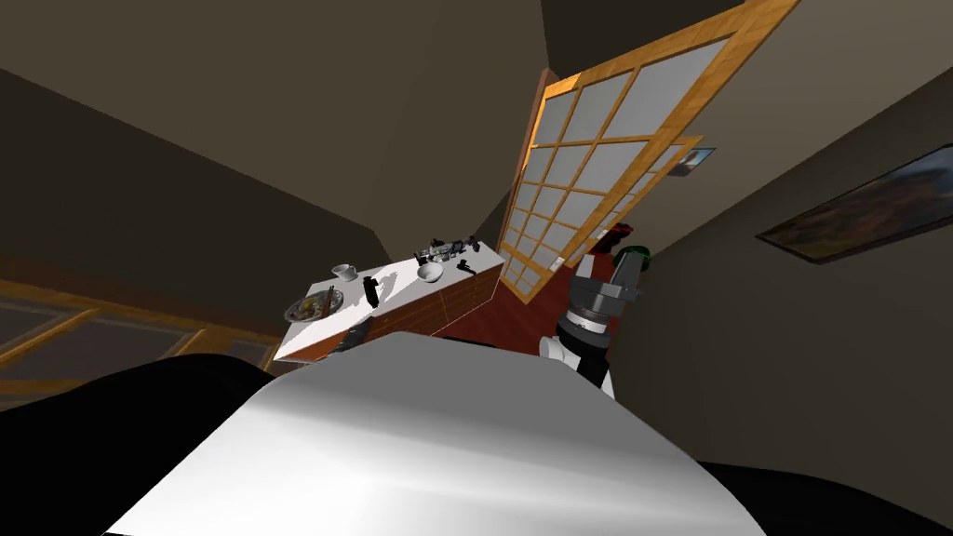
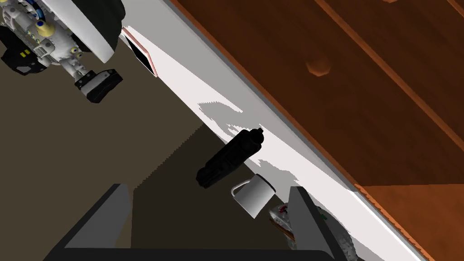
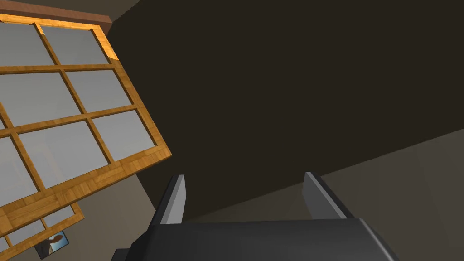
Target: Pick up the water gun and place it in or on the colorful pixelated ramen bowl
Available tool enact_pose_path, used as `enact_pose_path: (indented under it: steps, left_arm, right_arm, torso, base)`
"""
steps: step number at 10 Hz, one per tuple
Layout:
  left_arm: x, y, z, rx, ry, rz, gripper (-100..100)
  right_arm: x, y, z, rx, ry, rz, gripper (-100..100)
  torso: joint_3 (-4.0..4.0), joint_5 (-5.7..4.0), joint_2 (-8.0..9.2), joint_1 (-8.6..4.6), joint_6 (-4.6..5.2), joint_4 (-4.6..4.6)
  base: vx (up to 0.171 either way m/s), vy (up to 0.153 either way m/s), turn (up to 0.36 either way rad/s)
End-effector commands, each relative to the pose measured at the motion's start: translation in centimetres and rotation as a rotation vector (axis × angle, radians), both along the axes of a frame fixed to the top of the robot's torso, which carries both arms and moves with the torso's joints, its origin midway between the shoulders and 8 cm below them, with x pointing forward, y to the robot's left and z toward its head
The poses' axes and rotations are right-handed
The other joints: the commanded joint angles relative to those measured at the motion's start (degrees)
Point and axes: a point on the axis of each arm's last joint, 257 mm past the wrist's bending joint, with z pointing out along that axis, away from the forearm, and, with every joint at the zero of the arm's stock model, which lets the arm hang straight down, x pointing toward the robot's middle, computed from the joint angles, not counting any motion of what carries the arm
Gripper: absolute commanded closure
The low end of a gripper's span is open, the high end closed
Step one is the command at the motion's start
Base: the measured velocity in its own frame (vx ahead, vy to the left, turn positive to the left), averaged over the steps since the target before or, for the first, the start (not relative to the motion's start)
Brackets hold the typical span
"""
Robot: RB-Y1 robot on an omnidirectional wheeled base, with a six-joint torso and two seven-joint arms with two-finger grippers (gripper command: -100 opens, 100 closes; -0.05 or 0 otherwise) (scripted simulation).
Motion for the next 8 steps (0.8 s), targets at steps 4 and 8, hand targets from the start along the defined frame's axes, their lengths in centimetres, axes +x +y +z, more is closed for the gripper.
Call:
enact_pose_path:
  steps: [4,8]
  left_arm:
    - [-5.9,4.8,-2.9,0.14,0.219,-0.001,-100]
    - [-10.3,8.6,-3.8,0.245,0.379,-0.013,-100]
  right_arm:
    - [0.0,0.0,0.0,0.0,0.0,0.0,0]
    - [0.0,0.0,0.0,0.0,0.0,0.0,0]
  torso:
    - [-0.05,0.02,-0.08,0.05,0.0,-0.02]
    - [-0.01,0.03,-0.01,0.13,-0.02,0.0]
  base:
    - [0.139,0.035,-0.211]
    - [0.121,0.057,-0.18]
